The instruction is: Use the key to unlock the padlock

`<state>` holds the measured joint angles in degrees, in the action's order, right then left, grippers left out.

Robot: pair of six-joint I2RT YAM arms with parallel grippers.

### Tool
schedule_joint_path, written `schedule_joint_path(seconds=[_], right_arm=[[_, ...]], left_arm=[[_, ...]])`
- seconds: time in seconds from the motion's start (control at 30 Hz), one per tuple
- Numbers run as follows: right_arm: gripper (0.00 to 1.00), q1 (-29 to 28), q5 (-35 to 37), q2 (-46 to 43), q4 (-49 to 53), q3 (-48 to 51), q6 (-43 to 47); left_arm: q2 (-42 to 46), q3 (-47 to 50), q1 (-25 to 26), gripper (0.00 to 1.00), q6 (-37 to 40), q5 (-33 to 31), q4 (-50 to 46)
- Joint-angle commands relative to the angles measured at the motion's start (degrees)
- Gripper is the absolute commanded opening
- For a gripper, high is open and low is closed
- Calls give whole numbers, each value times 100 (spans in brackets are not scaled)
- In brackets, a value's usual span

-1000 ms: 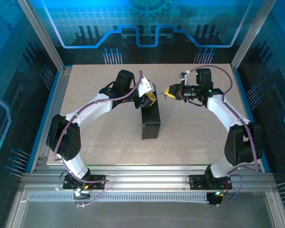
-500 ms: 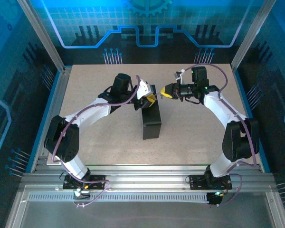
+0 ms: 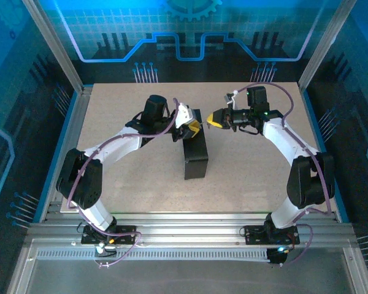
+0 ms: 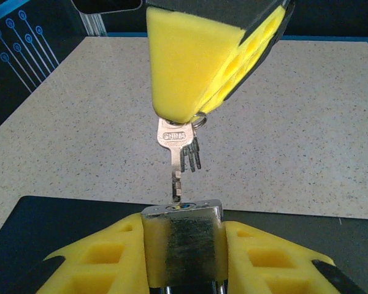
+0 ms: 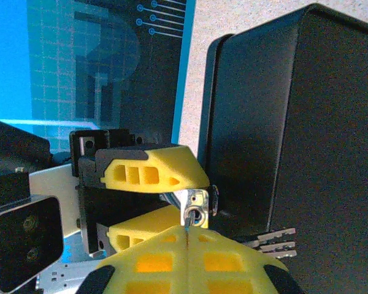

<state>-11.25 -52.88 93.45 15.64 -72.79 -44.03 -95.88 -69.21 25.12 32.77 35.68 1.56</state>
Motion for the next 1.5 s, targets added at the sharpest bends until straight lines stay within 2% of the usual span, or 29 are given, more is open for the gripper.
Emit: schedule_joint_path(seconds=[0.0,0.47,0.63,0.8,0.93,1.07,1.23,1.37,1.4,1.47], right_arm=[[0,-147,-249,149,248,-270,255],[0,-344,-379,544,828,-661,630],[0,-353,-417,702,871,-743,659],[0,-380,-595,734,1037,-879,782],[0,-456,-795,785,1102,-918,760],[0,-555,-709,844,1617,-1106,1068],[0,-596,-617,844,1409,-836,930],[0,-650,-574,909,1200,-857,829],[1,-643,-589,919,1232,-903,887],[11,-556,-530,921,1583,-1056,1265]], left_arm=[[227,94,-63,4,217,213,195],[297,233,-69,4,218,294,474],[348,316,-62,3,404,634,553],[315,343,-59,2,557,213,490],[282,303,-52,3,702,125,426],[219,211,-65,3,584,1,507],[207,242,-85,3,447,228,645],[188,128,-51,3,431,480,397],[163,59,-50,3,422,548,237],[86,-86,-90,2,522,670,-182]])
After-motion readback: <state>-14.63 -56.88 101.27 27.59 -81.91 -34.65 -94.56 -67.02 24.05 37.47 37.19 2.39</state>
